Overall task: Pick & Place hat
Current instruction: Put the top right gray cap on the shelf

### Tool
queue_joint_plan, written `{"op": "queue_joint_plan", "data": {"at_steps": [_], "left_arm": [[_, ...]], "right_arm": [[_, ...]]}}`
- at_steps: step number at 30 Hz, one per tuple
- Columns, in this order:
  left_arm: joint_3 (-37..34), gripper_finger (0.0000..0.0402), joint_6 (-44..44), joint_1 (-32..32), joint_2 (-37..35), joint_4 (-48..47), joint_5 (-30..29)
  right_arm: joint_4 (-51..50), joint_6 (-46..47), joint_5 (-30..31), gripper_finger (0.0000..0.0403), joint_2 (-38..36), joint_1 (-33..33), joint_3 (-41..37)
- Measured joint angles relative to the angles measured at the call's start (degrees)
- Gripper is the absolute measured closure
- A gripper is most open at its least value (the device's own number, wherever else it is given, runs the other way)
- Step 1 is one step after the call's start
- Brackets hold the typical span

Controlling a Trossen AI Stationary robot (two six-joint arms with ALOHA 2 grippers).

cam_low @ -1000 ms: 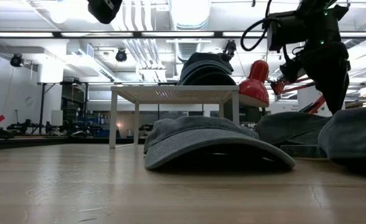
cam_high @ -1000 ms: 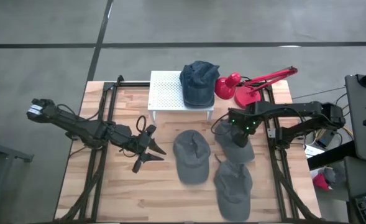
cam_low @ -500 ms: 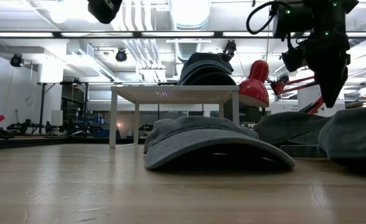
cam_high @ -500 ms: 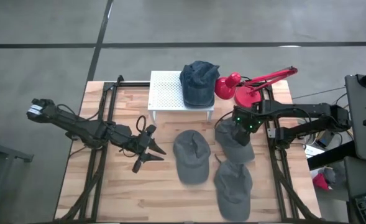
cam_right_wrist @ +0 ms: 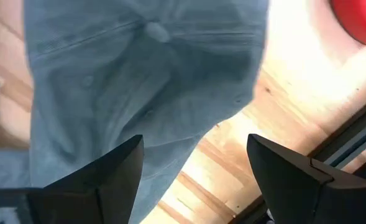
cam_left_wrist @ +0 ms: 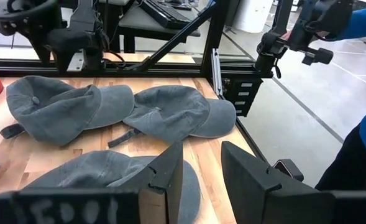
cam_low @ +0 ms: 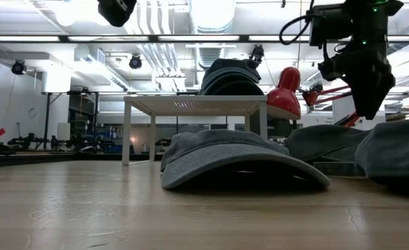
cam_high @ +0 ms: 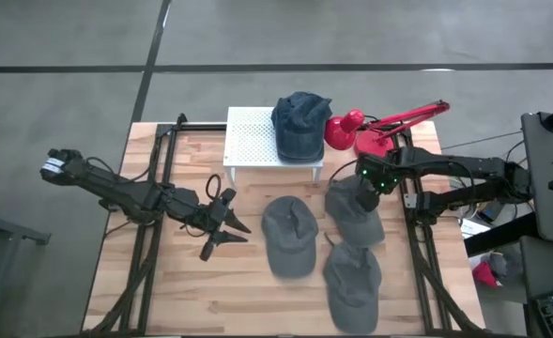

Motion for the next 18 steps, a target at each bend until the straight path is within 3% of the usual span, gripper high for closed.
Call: {"op": "queue_joint_plan", "data": {"at_steps": [7,18], "left_arm": [[0.0,0.0289,0.0,0.0,0.0,0.0,0.0],[0.0,0.0289,0.0,0.0,0.0,0.0,0.0]], "right_arm": [[4.2,0.1,-0.2,0.0119,-3.1,-3.3,-4.1],[9.9,0.1,-1.7,0.0119,-0.6,-3.3,-6.6]]}}
